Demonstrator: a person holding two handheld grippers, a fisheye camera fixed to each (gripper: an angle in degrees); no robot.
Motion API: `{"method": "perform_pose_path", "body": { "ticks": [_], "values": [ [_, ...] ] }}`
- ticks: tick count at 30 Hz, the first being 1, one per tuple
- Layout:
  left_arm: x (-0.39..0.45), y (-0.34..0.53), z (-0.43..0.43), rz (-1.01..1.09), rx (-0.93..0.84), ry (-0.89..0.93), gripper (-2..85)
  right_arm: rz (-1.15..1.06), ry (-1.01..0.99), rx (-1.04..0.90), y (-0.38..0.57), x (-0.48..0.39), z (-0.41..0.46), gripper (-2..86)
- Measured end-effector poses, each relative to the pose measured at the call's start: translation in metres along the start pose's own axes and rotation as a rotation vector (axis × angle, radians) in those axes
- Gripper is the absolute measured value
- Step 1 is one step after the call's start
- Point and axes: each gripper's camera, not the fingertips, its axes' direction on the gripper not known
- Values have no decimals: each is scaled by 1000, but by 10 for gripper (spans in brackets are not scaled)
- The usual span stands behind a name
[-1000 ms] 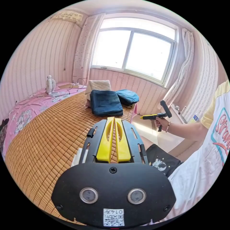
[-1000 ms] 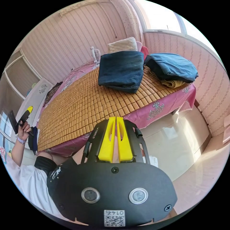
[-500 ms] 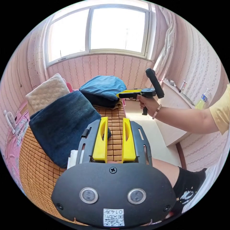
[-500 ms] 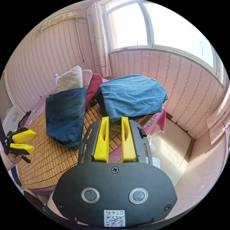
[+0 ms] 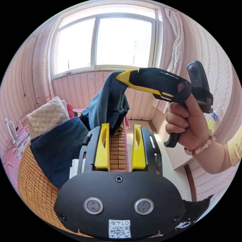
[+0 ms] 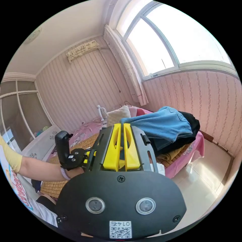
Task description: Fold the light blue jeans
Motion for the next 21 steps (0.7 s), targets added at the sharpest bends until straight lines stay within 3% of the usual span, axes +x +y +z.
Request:
{"method": "perform_pose_path", "body": {
  "ticks": [3, 6, 14, 19, 21],
  "values": [
    [10, 4, -92, -34, 172, -140, 84, -140, -199, 16, -11, -72, -15, 9],
    [7, 13, -189, -115, 210, -333, 12, -210, -402, 42, -16, -143, -21, 8],
    [10, 43, -444, -162, 400, -697, -9, -387, -806, 126, -48, -335, -43, 7],
    [-1, 64, -527, -230, 369, -861, -10, -355, -902, 112, -63, -399, -29, 7],
    [-21, 83, -542, -257, 233, -845, -10, -296, -898, 68, -58, -403, -13, 7]
  ]
}}
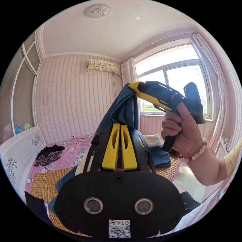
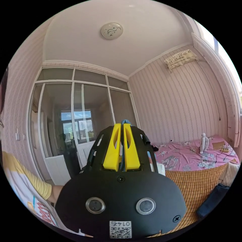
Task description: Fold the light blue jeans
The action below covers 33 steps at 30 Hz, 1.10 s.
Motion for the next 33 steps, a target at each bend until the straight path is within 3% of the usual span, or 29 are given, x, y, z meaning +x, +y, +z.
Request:
{"method": "perform_pose_path", "body": {
  "ticks": [4, 7, 9, 11, 14, 18, 25, 29, 33],
  "values": [
    [-49, 55, 25, -107, -184, 116, -10, 120, 151, -168, 56, 32, 26, 7],
    [-87, 136, 51, -304, -359, 241, -10, 226, 239, -390, 127, 62, 41, 8],
    [-112, 199, 52, -465, -487, 230, -10, 282, 321, -581, 177, 81, 50, 9],
    [-131, 231, 37, -572, -522, 213, -10, 393, 375, -882, 243, 107, 66, 10],
    [-165, 255, 0, -655, -534, 122, -10, 389, 425, -1103, 286, 114, 82, 12],
    [-223, 259, -41, -713, -543, -63, -8, 281, 462, -1115, 270, 115, 114, 16],
    [-294, 235, -23, -799, -530, -110, 42, 148, 436, -1033, 227, 120, 217, 43],
    [-319, 203, 37, -767, -627, -187, 125, 93, 392, -1007, 214, 111, 260, 50],
    [-339, 203, 85, -793, -820, -221, 135, 30, 392, -1058, 212, 109, 281, 54]
  ]
}}
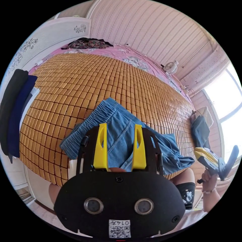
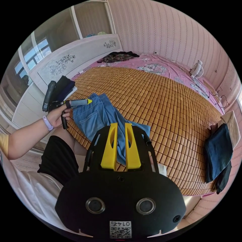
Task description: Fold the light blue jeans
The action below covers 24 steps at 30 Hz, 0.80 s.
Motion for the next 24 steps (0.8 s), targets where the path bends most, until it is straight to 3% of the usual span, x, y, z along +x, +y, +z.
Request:
{"method": "perform_pose_path", "body": {
  "ticks": [4, 6, 11, 16, 24],
  "values": [
    [3, 4, -11, 133, 25, -97, 90, -12, -22, -126, -20, 12, 25, 77],
    [-3, 10, -30, 188, 6, -85, 13, 3, -28, -184, -30, 20, 41, 90],
    [-55, 38, -99, 42, 84, 128, -7, 37, -74, -294, -64, 36, 83, 105],
    [-77, 80, -171, 50, 162, 233, -9, -1, -184, -319, -95, 25, 95, 134],
    [-103, 144, -253, -45, 216, 222, -9, -110, 8, -374, -113, 22, 111, 86]
  ]
}}
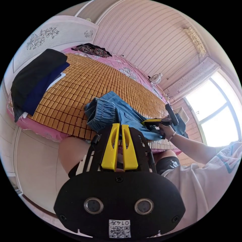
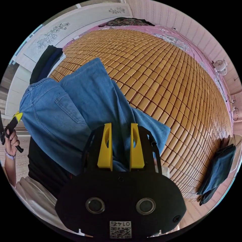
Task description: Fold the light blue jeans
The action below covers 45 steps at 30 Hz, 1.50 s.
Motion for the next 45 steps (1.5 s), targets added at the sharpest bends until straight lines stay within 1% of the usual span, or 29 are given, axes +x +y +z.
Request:
{"method": "perform_pose_path", "body": {
  "ticks": [2, 4, 6, 8, 9, 11, 12, 14, 16, 18, 19, 20, 21, 22, 23, 24, 25, 27, 31, 34, 38, 40, 42, 45],
  "values": [
    [-2, -8, -16, -8, 51, -16, -10, -35, -84, -3, -3, 9, -12, 32],
    [-2, -26, -31, 11, 96, -44, -10, -12, -166, 48, -5, 23, -32, 14],
    [2, -56, -55, 74, 166, -96, -10, 30, -262, 172, -4, 42, -65, 7],
    [5, -78, -75, 118, 226, -138, -10, 95, -317, 357, 6, 70, -118, 3],
    [6, -90, -89, 139, 265, -188, -10, 109, -315, 402, 12, 77, -131, 2],
    [4, -103, -109, 152, 319, -251, -10, 170, -272, 566, 44, 101, -176, 1],
    [-3, -107, -121, 138, 343, -267, -10, 183, -254, 605, 55, 106, -185, 1],
    [-20, -106, -137, 77, 366, -292, -10, 230, -136, 696, 105, 115, -211, 1],
    [-43, -97, -148, -11, 377, -307, -9, 257, -81, 683, 141, 115, -211, 2],
    [-85, -77, -146, -153, 317, -185, -8, 252, -113, 651, 172, 111, -197, 3],
    [-97, -71, -141, -203, 287, -148, -7, 270, -126, 583, 187, 108, -180, 3],
    [-121, -58, -128, -301, 223, -79, -5, 293, -140, 458, 196, 106, -156, 5],
    [-138, -44, -116, -361, 140, -63, -3, 310, -154, 385, 199, 107, -142, 5],
    [-143, -38, -111, -382, 101, -90, -3, 323, -178, 256, 204, 106, -119, 8],
    [-146, -29, -107, -399, 52, -168, -3, 336, -172, 191, 208, 106, -104, 11],
    [-144, -25, -110, -393, 39, -228, -5, 350, -165, 168, 209, 107, -99, 13],
    [-142, -23, -113, -390, 46, -247, -5, 381, -158, 131, 209, 111, -93, 19],
    [-133, -26, -132, -360, 118, -289, -7, 428, -131, 113, 205, 121, -93, 30],
    [-123, -55, -149, -294, 161, -326, -6, 570, -53, 167, 196, 157, -104, 63],
    [-122, -89, -133, -265, 116, -280, 8, 669, 12, 177, 181, 186, -103, 82],
    [-123, -132, -81, -277, 10, -230, 56, 693, 61, 162, 145, 210, -96, 88],
    [-121, -147, -59, -275, -36, -255, 68, 701, 59, 149, 130, 219, -91, 88],
    [-118, -162, -28, -261, -127, -340, 79, 731, 62, 139, 120, 229, -86, 87],
    [-111, -170, -5, -228, -190, -450, 73, 835, 88, 111, 116, 249, -73, 85]
  ]
}}
